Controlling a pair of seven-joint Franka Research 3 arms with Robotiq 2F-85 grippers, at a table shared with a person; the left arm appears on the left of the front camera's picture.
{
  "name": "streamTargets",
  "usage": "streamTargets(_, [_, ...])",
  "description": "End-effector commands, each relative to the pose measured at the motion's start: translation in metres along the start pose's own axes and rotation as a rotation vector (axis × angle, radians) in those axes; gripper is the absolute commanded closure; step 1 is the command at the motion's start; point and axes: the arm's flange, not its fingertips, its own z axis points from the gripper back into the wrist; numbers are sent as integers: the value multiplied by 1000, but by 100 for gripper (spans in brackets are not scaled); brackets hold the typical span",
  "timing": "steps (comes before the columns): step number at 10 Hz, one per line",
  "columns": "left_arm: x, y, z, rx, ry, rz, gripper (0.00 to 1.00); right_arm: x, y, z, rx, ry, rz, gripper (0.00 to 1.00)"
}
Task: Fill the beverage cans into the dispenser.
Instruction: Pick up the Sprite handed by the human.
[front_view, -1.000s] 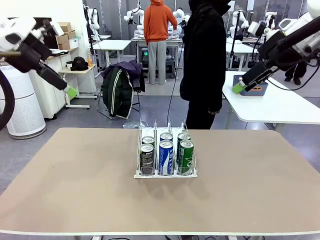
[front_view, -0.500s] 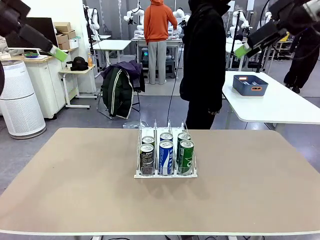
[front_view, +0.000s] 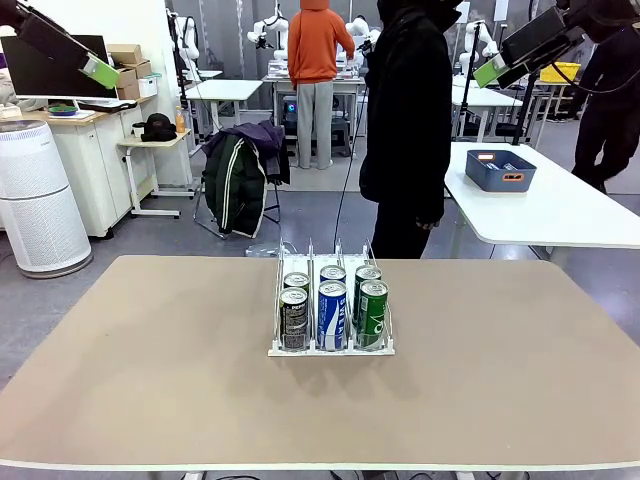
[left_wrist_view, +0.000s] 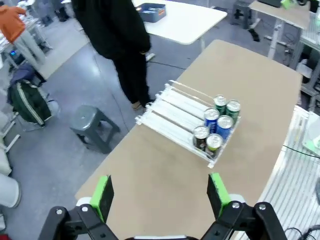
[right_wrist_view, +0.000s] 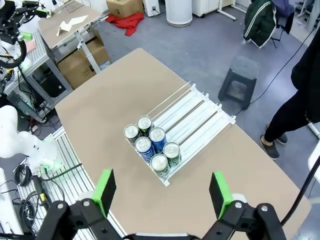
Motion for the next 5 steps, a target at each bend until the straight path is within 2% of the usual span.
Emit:
streamTargets(1, [1,3,4,-54,-8,1,0,2,0,3,-1,-6,2,0])
streamTargets(3, [1,3,4,-54,-8,1,0,2,0,3,-1,-6,2,0])
streamTargets(4, [1,-1,0,-12,-5,-1,0,0,0,0,-1,0,0,0])
streamTargets(5, [4,-3,4,-4,8,23,0,-3,7,7,-79,-9,58,0])
